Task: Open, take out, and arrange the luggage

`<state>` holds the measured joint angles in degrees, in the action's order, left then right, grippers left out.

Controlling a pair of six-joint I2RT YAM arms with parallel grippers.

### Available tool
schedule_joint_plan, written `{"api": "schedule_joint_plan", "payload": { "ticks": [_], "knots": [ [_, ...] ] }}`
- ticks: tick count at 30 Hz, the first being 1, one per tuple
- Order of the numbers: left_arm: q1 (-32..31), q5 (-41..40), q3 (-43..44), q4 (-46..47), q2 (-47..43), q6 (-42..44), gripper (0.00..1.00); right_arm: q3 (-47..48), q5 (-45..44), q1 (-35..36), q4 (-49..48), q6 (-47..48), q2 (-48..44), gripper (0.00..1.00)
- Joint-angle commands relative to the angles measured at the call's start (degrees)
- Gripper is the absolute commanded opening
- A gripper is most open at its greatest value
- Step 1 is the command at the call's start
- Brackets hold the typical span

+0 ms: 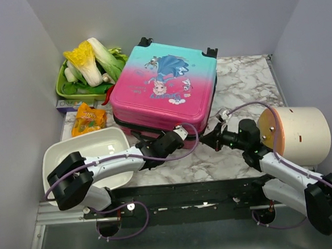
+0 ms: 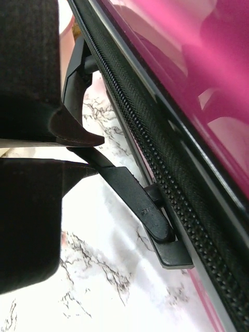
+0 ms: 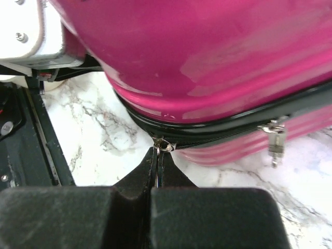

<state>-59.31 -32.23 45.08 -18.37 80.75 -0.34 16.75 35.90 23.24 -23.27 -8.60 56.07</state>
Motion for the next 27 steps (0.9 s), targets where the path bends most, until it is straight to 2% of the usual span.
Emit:
{"api": "schedule_joint_plan", "payload": {
  "ticks": [1,3,5,9,12,15,18,19,22,25,27],
  "knots": [
    [0.6,-6.9,5.1,4.1,1.0,-18.3,0.0,1.3,5.8,6.5,0.6,-2.8,-2.8,0.01],
    [-1.1,-2.6,6.6,4.6,2.0,-20.7,0.0,2.0,0.3,10.7,0.4,-3.5,-2.5,0.01],
    [-2.9,-1.6,7.4,5.3,4.0,-23.7,0.0,2.8,-3.5,15.0,0.6,-4.0,-1.6,0.01],
    [-7.2,-4.8,11.2,5.0,7.7,-26.1,0.0,3.6,-14.9,22.8,-1.6,-4.7,0.6,0.01],
    [-9.7,-6.0,14.0,4.1,9.3,-27.3,0.0,3.4,-18.0,24.3,-5.0,-7.0,1.7,0.01],
    [-10.6,-4.3,13.8,2.6,7.9,-29.2,0.0,4.2,-22.8,24.3,-1.3,-8.3,0.8,0.01],
    [-10.9,-3.9,10.3,1.7,2.8,-30.5,0.66,3.1,-29.8,24.3,2.2,-10.8,-1.0,0.01],
    [-11.0,-3.6,9.2,1.9,-0.6,-31.2,0.98,2.6,-32.4,24.2,2.4,-11.2,-2.4,0.01],
    [-11.3,-2.4,4.6,3.4,-7.8,-30.8,0.99,2.0,-35.5,24.1,4.4,-12.7,-3.9,0.01],
    [-11.3,-3.1,1.7,3.4,-14.6,-30.3,0.99,2.0,-44.7,24.1,7.1,-15.0,-3.8,0.01],
    [-11.3,-2.8,1.1,3.0,-18.1,-29.6,0.99,2.2,-47.0,24.0,8.5,-14.9,-3.4,0.01]
  ]
}}
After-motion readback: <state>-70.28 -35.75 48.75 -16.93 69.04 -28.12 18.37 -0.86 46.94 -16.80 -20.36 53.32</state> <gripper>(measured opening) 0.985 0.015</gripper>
